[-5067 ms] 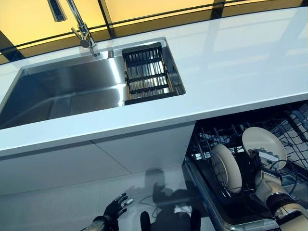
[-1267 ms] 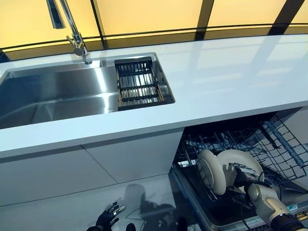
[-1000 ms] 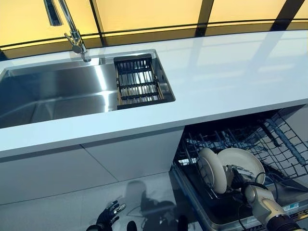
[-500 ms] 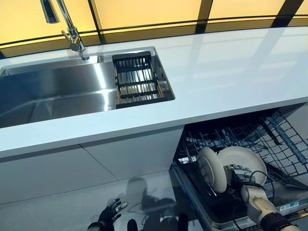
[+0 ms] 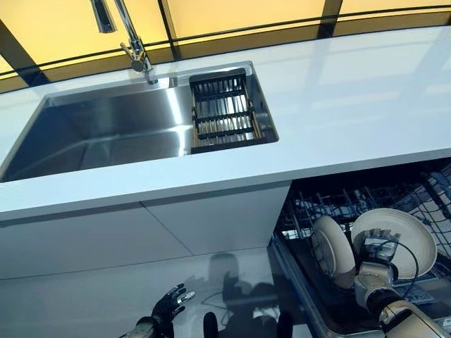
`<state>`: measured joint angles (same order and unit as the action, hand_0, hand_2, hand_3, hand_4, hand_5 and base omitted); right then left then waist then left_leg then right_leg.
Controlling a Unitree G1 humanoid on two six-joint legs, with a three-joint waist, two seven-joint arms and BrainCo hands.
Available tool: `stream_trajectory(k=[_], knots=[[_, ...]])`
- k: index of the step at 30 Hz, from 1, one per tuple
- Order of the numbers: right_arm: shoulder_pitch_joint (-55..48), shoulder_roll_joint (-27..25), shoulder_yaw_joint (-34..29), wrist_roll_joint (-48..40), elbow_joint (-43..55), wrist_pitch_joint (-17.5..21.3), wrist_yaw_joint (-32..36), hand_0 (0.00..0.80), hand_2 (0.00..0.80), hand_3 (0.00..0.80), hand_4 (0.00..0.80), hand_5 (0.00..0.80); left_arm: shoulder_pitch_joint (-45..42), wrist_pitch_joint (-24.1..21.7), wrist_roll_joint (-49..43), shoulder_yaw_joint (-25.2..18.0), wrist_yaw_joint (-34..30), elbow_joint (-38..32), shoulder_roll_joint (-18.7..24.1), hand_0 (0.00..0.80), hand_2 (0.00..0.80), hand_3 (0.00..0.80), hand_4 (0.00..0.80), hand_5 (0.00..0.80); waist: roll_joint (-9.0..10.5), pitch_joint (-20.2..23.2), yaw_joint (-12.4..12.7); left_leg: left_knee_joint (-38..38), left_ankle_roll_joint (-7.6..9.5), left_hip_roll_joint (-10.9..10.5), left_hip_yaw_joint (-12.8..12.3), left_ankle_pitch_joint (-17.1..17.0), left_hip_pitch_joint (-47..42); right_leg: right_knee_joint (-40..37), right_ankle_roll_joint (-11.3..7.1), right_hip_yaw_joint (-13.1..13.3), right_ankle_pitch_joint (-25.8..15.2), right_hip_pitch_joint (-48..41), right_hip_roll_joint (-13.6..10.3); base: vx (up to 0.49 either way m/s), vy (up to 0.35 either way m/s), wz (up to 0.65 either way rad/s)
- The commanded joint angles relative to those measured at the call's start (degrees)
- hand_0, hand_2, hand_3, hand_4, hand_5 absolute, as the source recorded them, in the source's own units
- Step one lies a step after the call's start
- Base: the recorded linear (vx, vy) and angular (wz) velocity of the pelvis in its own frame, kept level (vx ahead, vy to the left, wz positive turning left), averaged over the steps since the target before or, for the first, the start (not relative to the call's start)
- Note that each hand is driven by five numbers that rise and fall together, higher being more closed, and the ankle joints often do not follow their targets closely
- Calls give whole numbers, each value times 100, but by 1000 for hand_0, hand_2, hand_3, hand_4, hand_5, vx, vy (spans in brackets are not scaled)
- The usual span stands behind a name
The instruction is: Take plates into dishwasher
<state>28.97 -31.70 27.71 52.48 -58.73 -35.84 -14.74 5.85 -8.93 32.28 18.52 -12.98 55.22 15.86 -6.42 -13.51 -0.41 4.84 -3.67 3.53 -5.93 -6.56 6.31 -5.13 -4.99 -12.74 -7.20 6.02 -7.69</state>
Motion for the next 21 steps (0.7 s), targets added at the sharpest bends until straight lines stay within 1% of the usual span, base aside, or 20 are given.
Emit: stream_trajectory(k=[1,4,8,12,14,16,17,19,21], knots=[[31,178,309,-259,-572,69,61,800,800,800,800,800,393,-36,115,234,-111,-47,45,0,0,0,0,0,147,-120,162,16,299,-515,-97,251,27,124,-247,177,-50,50,-41,29,33,2],[-92,115,219,-286,-399,142,-172,800,800,800,800,800,316,-42,122,231,-117,-69,33,0,0,0,0,0,169,-69,114,16,300,-514,-110,260,1,130,-263,204,-57,50,-41,10,8,1],[-247,95,123,-667,-311,295,-479,800,800,800,800,800,288,-37,127,226,-72,-60,33,0,0,0,0,0,236,-37,77,16,314,-495,-121,276,-23,133,-263,242,-57,39,-12,0,0,0],[-347,46,-22,-1111,-255,657,-872,800,800,800,800,800,260,-33,113,194,-63,-17,58,0,0,0,0,0,309,-1,58,16,325,-466,-127,292,-63,133,-255,269,-52,3,18,26,-21,0],[-366,29,-66,-1216,-224,747,-946,800,800,800,800,800,250,-31,104,179,-63,-7,63,0,0,0,0,0,325,9,51,16,328,-459,-126,298,-79,134,-252,279,-48,-10,28,0,0,0],[-372,-22,-135,-1563,-172,977,-1089,800,800,800,800,800,251,-35,109,172,-56,32,71,0,0,0,0,0,356,18,43,16,325,-443,-129,300,-106,134,-248,292,-45,-39,43,21,-9,0],[-432,-31,-202,-1896,-78,1156,-1215,800,800,800,800,800,230,-55,102,155,-48,65,68,0,0,0,0,0,381,34,29,16,319,-424,-133,306,-125,136,-245,296,-38,-60,59,41,-14,0],[-469,-76,-281,-1992,12,1308,-1310,800,800,800,800,800,218,-49,107,139,-37,75,78,0,0,0,0,0,407,45,14,16,322,-417,-147,315,-147,135,-239,304,-30,-81,72,38,-13,0],[-647,-283,-477,-2231,475,1469,-1248,800,800,800,800,800,142,-46,94,57,-17,58,112,0,0,0,0,0,481,56,-51,16,319,-389,-179,334,-186,147,-232,351,-21,-105,110,35,-13,-1]])
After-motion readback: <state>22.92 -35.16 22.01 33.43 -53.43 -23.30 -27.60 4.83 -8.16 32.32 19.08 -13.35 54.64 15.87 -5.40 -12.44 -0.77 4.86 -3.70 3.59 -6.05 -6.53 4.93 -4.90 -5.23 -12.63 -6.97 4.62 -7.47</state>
